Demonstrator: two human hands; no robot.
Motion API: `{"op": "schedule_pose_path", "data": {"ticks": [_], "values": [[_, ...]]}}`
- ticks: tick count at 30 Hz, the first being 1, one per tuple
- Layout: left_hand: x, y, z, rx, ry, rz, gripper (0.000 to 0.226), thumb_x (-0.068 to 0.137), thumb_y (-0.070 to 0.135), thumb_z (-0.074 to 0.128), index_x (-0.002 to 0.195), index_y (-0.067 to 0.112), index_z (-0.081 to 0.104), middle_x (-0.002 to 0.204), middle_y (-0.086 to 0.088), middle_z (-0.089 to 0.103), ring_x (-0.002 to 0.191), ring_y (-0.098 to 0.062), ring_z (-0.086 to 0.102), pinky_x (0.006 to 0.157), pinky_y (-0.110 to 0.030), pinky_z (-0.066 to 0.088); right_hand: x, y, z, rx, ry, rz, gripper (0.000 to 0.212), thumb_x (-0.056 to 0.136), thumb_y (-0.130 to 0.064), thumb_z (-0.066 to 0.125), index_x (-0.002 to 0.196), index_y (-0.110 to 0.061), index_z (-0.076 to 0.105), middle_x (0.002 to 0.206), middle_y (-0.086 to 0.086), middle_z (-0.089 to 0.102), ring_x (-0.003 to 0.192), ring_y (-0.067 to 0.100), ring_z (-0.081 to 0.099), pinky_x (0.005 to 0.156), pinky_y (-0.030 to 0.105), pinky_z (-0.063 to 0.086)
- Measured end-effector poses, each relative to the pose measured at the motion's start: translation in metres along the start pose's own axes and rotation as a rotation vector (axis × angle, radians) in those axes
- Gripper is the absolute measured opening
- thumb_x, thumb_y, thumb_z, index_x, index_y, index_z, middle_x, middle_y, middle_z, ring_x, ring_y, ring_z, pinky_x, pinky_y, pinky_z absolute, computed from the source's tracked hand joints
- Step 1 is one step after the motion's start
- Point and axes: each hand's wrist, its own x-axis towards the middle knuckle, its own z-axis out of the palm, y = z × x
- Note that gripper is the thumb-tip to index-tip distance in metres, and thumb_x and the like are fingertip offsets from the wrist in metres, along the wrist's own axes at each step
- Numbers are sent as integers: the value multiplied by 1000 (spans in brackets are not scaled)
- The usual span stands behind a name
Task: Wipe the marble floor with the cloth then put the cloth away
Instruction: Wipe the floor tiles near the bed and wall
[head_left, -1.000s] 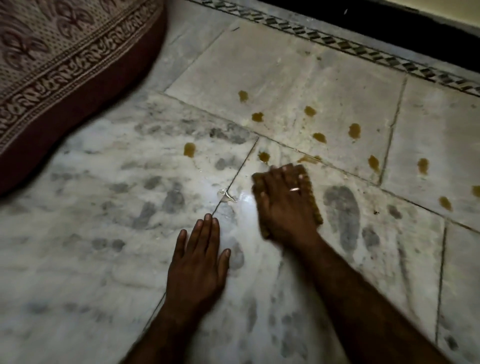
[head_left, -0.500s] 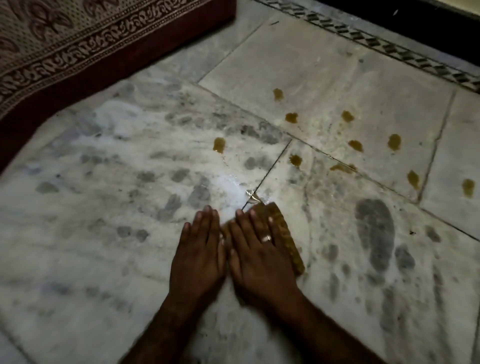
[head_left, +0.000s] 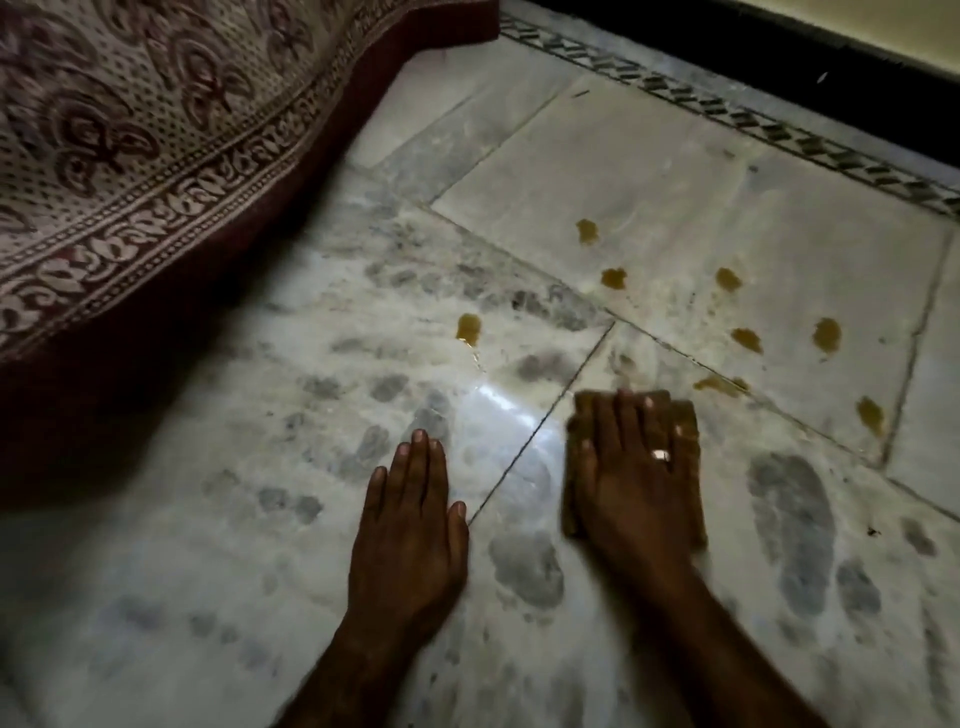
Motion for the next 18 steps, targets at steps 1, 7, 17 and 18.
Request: {"op": "schedule_pose_path", "data": {"ticks": [1, 7, 17, 18], "values": [[2, 0, 1, -7, 9, -16, 67, 100, 40, 31, 157, 3, 31, 166, -14, 28, 152, -27, 32, 122, -45, 24, -17, -7, 4, -21, 32, -40, 59, 104, -32, 29, 156, -9, 40, 162, 19, 40, 153, 39, 30, 123, 54, 15], [22, 1, 5, 35, 47, -12, 61, 101, 33, 31, 151, 0, 42, 160, -18, 39, 146, -31, 42, 117, -46, 28, -27, -74, 24, 22, -10, -288, 60, 99, -41, 39, 151, -16, 52, 160, 10, 46, 153, 30, 35, 122, 52, 20], [131, -47, -4, 6, -48, -37, 75, 100, 47, 12, 157, 1, 29, 165, -18, 27, 154, -31, 27, 125, -47, 16, 91, -94, 19, -6, -14, -343, 63, 101, -46, 18, 154, -26, 45, 163, 4, 43, 156, 26, 28, 129, 47, 6], [134, -50, -3, -11, -65, -42, 78, 99, 50, 8, 159, 3, 24, 168, -15, 21, 156, -29, 21, 126, -44, 11, 93, -89, 19, -9, 5, -284, 61, 102, -46, 19, 154, -27, 46, 162, 4, 43, 155, 25, 28, 129, 48, 7]]}}
